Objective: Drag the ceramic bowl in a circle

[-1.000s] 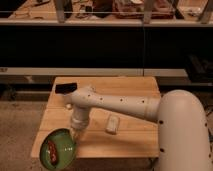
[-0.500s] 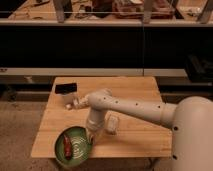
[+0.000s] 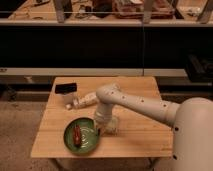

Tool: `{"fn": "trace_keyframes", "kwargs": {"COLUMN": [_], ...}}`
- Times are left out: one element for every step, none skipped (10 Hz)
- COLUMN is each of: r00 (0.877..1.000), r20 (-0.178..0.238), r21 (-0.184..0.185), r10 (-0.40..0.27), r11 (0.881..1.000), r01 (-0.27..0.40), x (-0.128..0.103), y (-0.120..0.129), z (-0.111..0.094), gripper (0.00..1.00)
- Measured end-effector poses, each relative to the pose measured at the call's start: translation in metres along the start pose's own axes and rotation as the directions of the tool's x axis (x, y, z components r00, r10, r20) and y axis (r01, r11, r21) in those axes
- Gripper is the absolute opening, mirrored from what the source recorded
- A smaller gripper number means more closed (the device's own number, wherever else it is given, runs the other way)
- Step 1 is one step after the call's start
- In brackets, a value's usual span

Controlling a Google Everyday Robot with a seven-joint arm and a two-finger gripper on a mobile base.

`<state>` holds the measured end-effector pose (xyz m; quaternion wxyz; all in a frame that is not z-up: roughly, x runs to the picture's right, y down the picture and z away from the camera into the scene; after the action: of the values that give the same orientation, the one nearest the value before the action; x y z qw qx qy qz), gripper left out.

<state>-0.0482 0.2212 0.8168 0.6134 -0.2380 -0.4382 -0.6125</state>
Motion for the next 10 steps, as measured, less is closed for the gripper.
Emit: {"fn": "trace_keyframes", "kwargs": {"r00": [1.0, 1.0, 1.0, 0.999, 0.997, 0.994, 0.985, 0.977, 0.962, 0.948], "r20": [-0.007, -0.009, -0.007, -0.004, 0.002, 0.011, 0.026, 0.035, 0.047, 0.061], "r21": [0.002, 0.001, -0.002, -0.001, 0.006, 0.025, 0.074, 0.096, 0.114, 0.116], "r10": [-0.005, -0.013, -0.029, -0.048, -0.08, -0.112, -0.173, -0.209, -0.269, -0.311], "r11": [1.0, 1.0, 1.0, 0.999, 0.997, 0.993, 0.983, 0.974, 0.958, 0.946], "r01": [0.005, 0.013, 0.029, 0.048, 0.08, 0.112, 0.171, 0.205, 0.263, 0.303], "x": [0.011, 0.018, 0.027, 0.033, 0.036, 0.034, 0.024, 0.016, 0.002, -0.011], "y": [-0.016, -0.028, -0.045, -0.061, -0.08, -0.098, -0.125, -0.138, -0.152, -0.156], "z": [0.001, 0.003, 0.006, 0.009, 0.013, 0.014, 0.014, 0.013, 0.012, 0.012], "gripper": [0.0, 0.0, 0.0, 0.0, 0.0, 0.0, 0.0, 0.0, 0.0, 0.0]}}
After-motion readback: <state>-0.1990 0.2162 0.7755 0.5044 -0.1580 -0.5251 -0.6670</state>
